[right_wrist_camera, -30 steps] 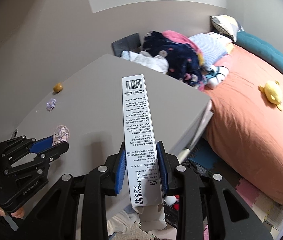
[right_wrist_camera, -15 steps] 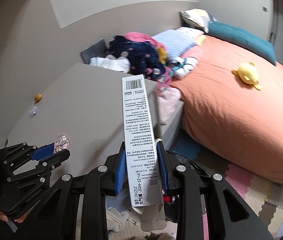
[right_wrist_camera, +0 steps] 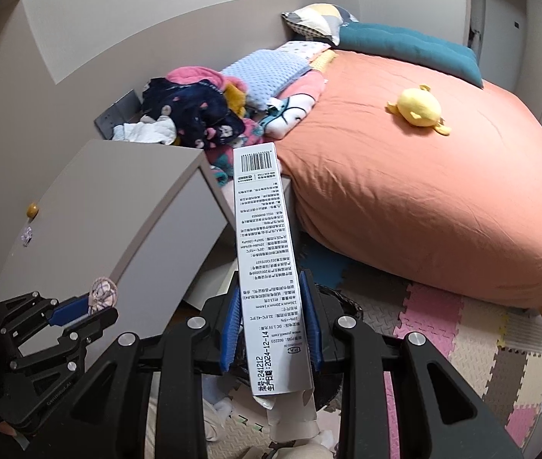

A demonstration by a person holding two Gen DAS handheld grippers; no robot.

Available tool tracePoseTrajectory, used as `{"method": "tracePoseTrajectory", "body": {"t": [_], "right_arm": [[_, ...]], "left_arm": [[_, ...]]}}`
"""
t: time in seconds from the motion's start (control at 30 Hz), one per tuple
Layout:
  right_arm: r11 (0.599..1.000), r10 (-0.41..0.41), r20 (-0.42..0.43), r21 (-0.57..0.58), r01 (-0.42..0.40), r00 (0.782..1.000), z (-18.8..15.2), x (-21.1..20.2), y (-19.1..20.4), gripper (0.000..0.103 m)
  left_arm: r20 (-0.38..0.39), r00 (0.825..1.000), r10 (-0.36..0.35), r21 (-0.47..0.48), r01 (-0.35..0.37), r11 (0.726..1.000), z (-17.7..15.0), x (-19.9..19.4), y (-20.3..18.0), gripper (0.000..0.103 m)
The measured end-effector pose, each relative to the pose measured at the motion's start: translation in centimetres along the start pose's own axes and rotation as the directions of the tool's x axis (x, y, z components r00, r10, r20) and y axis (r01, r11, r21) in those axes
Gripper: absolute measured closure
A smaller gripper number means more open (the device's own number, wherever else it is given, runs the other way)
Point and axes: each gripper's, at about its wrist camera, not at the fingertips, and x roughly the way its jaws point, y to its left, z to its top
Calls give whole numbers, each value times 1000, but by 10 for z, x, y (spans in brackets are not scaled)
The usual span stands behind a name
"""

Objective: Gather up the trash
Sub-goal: 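Open both tools to drop the hair tie and box into the bin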

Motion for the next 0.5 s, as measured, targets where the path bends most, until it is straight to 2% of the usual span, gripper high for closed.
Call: {"method": "tracePoseTrajectory", "body": {"t": [0.43, 0.5], "right_arm": [[999, -4, -7, 38, 4, 1000, 1, 8, -24, 72], [999, -4, -11, 40, 5, 1000, 0, 8, -26, 72]], "left_arm": [[-28, 1000, -14, 43, 15, 999, 11, 16, -17, 81], [-36, 999, -16, 45, 17, 999, 11, 19, -18, 79]]}}
